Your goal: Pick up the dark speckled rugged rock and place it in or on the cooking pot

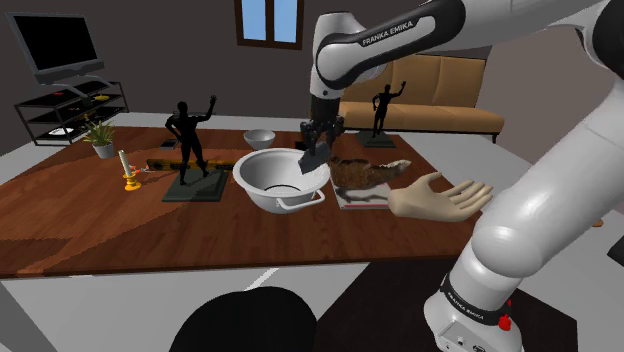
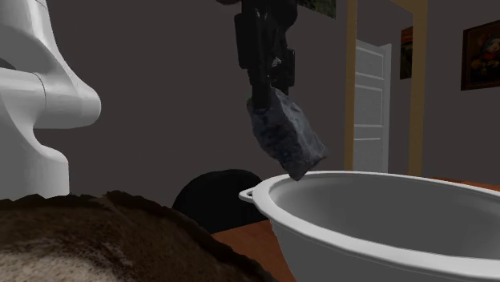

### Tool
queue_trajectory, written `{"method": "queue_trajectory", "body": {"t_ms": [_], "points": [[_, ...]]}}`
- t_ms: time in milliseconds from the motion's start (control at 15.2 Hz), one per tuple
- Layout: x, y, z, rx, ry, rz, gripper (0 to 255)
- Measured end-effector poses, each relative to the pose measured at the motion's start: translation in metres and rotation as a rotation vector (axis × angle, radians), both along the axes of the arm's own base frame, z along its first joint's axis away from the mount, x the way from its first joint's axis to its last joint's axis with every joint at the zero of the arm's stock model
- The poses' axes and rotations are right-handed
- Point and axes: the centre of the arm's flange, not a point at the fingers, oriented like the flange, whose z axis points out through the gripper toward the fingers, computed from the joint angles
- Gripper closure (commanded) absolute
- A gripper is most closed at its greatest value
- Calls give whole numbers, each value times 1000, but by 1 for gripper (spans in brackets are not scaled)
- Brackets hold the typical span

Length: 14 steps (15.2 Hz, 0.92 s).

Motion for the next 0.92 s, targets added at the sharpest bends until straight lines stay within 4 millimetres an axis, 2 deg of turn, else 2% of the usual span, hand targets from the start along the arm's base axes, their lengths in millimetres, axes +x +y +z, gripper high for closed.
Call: {"method": "queue_trajectory", "body": {"t_ms": [462, 660, 726, 792, 924], "points": [[86, 22, 9, 0, -1, 0, 255], [94, 24, -2, 0, 0, 0, 255], [94, 24, -2, 0, 0, 0, 0], [94, 24, -2, 0, 0, 0, 0], [108, 3, -14, 69, 58, -41, 0]]}}
